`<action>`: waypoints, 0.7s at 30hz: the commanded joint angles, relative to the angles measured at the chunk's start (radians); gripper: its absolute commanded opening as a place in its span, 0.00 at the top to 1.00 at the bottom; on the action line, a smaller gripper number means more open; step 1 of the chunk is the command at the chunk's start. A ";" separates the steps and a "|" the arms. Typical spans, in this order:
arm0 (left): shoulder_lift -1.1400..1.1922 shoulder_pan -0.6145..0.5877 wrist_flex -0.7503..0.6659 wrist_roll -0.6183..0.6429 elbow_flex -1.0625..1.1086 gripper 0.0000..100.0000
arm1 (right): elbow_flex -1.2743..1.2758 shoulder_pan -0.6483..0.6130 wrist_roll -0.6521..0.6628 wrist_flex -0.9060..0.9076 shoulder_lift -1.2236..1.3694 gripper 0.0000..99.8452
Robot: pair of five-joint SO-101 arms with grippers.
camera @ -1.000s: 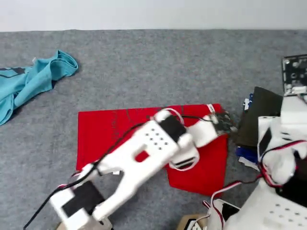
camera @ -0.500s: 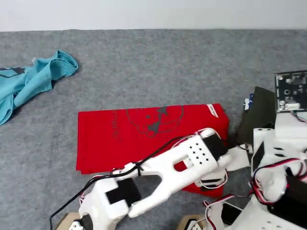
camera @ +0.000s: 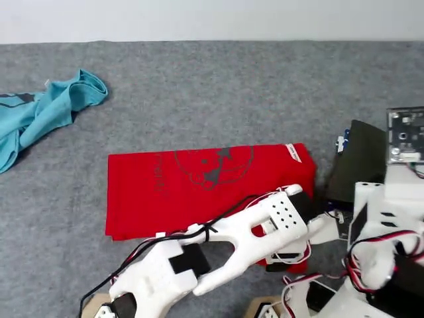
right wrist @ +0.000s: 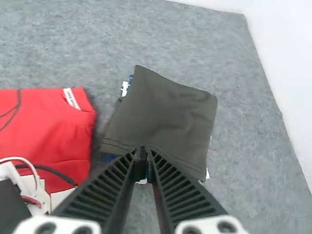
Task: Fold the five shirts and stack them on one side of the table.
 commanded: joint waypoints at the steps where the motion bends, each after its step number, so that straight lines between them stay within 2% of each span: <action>1: 0.012 -0.002 -0.048 -0.009 -0.035 0.80 | 0.002 0.051 -0.005 0.039 0.004 0.99; 10: 0.057 -0.003 -0.071 -0.006 -0.064 0.81 | -0.003 0.101 0.052 0.039 0.004 0.99; 18: 0.083 0.002 -0.051 0.032 -0.105 0.98 | -0.003 0.101 0.049 0.039 0.002 0.99; 21: 0.084 0.002 0.020 0.032 -0.189 0.99 | -0.003 0.101 0.048 0.039 0.002 0.99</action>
